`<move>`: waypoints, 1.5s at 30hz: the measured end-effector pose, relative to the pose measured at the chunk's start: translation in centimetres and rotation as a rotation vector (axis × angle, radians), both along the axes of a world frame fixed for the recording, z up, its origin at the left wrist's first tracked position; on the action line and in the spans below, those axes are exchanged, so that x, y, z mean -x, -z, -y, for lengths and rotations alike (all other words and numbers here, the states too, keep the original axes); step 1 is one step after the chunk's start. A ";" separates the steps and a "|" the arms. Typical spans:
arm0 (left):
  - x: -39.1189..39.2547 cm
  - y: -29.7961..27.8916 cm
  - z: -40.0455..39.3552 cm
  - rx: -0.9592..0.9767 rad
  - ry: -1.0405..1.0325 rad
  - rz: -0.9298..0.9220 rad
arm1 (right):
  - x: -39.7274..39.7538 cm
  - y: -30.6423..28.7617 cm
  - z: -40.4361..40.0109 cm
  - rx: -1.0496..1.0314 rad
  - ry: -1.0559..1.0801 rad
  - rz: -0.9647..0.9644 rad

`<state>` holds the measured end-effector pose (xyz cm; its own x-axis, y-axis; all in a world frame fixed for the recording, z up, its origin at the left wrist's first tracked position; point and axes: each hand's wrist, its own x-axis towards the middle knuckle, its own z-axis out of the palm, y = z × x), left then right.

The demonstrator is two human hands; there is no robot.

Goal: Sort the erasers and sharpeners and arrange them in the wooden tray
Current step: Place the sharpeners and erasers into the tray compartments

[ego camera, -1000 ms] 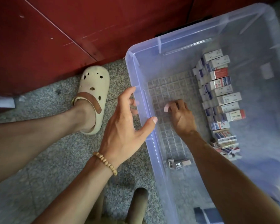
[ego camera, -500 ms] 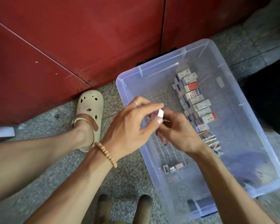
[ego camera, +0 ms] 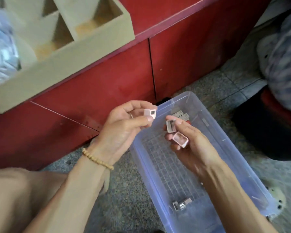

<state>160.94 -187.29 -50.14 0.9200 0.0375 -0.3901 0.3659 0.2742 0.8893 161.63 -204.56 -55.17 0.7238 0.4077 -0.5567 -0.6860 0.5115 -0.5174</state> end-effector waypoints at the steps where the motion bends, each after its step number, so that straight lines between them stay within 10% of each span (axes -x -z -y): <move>1: -0.7 -0.8 0.0 -0.096 0.047 0.024 | -0.5 -0.5 -0.3 -0.014 0.021 -0.041; 10: -6.5 -7.8 -0.8 -0.730 0.212 0.273 | -5.6 -7.1 -2.7 -0.019 0.192 -0.072; 20: -8.2 -13.2 -8.1 -0.774 0.150 0.442 | -7.7 -15.2 -8.0 -0.045 0.206 0.149; 33: -14.3 -16.9 -30.9 -1.217 -0.141 0.274 | -12.0 -20.1 -20.1 0.033 0.063 0.321; 45: -17.5 -11.7 -34.5 -1.752 0.094 0.126 | -13.5 -19.7 -23.0 0.145 0.023 0.289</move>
